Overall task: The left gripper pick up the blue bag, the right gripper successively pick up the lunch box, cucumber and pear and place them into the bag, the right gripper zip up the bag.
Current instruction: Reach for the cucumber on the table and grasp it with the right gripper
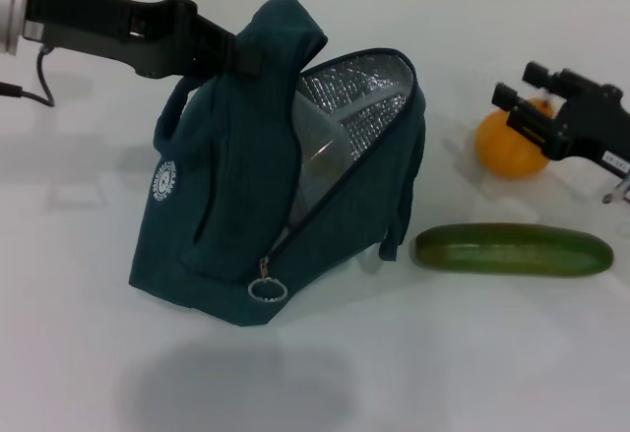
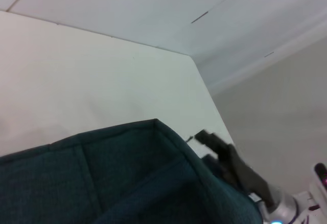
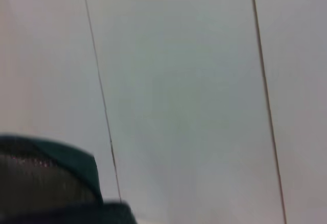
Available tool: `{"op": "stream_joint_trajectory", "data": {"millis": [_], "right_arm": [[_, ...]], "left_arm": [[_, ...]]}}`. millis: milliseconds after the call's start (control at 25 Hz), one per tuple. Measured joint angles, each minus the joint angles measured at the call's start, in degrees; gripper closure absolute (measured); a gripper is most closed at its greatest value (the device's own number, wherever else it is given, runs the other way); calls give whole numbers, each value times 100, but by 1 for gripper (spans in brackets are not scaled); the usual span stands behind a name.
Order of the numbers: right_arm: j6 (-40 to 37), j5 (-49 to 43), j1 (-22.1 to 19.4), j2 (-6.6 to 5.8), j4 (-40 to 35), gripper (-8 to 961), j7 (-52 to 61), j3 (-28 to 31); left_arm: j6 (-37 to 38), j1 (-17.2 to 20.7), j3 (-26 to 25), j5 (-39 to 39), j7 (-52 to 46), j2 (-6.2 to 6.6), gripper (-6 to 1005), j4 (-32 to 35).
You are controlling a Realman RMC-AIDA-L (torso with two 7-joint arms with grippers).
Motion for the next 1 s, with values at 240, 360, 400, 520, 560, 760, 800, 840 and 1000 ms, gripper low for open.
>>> {"op": "stream_joint_trajectory", "data": {"millis": [240,360,400,520,560,760,800,840,1000], "right_arm": [[-178,-58,-365,-244,-876,387,609,119],[-191,-393,-436,-517,-1426,282,1423,123],[-197,-613,-431,-618,-1622,247,1719,125],[-257,-1745,-281,-1026,-2332,171,3141,166],[-390,-2287,-167,-1146,-2563,151,3659,273],[-2268,-5175,770,-1305,-3033,111,5359,1705],[-2694,-5686,979,-1281,-3052,111,5450,2010],[-3052,-6171,1165,-1251,-3071,111,5488,2255],[-3633,-7478,1706,-1203,-3125,112,5492,2447]], "left_arm": [[-18,19,0,0,4,13,954,-1],[-38,21,0,0,5,20,954,-12],[-41,21,0,0,6,22,954,-15],[-44,21,0,4,6,32,954,-18],[-46,21,0,6,6,36,954,-19],[-59,-11,0,18,6,53,954,-29],[-69,-16,1,19,6,53,954,-31],[-85,-18,6,19,6,53,954,-33],[-123,-20,17,20,12,53,954,-35]]}}
